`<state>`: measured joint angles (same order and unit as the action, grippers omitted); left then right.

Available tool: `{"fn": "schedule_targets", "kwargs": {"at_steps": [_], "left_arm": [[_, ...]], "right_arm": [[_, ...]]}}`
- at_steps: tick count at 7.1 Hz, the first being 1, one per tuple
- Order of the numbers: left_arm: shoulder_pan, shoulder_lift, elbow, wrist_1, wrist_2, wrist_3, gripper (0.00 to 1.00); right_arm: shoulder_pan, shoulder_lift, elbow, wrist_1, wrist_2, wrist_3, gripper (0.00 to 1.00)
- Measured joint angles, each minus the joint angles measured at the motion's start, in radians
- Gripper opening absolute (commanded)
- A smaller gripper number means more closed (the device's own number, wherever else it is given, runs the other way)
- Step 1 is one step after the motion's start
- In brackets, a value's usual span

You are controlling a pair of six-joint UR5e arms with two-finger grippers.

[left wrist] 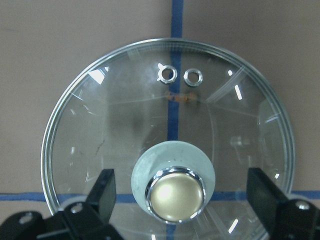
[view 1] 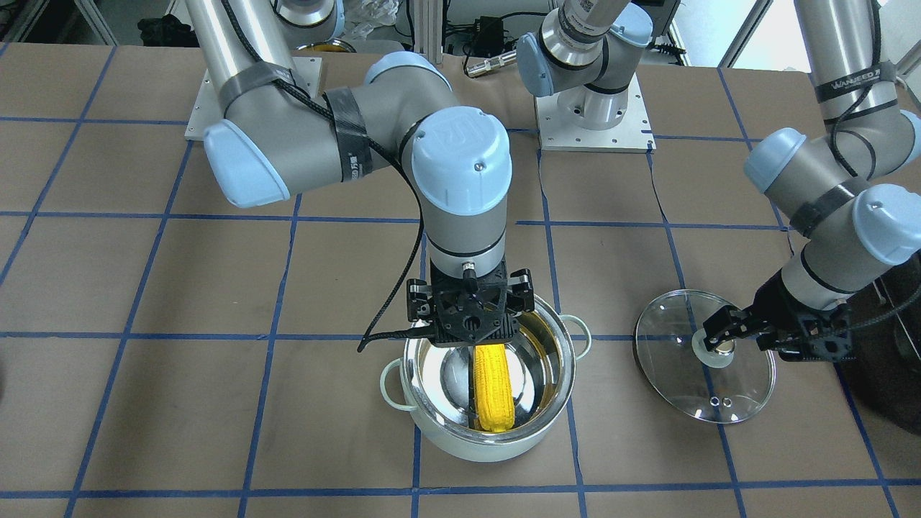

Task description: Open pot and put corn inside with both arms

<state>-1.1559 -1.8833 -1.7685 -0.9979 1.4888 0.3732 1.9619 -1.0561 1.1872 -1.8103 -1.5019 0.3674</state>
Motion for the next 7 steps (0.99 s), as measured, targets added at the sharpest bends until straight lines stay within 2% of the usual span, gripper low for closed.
{"fn": "schedule_targets", "kwargs": {"at_steps": [2, 3, 5, 7], "left_arm": [[-0.072, 0.128, 0.070, -0.186, 0.006, -0.105, 0.99], [-0.145, 0.185, 0.115, -0.268, 0.033, -0.185, 1.00], [-0.322, 0.253, 0.212, -0.409, 0.082, -0.370, 1.00], [-0.407, 0.297, 0.301, -0.579, 0.080, -0.430, 1.00]], "right_arm": [[-0.086, -0.141, 0.025, 0.121, 0.000, -0.034, 1.00], [-0.121, -0.214, 0.053, 0.164, -0.002, -0.045, 1.00], [-0.196, -0.326, 0.089, 0.271, -0.032, -0.099, 1.00], [-0.264, -0.384, 0.106, 0.349, -0.044, -0.182, 1.00]]}}
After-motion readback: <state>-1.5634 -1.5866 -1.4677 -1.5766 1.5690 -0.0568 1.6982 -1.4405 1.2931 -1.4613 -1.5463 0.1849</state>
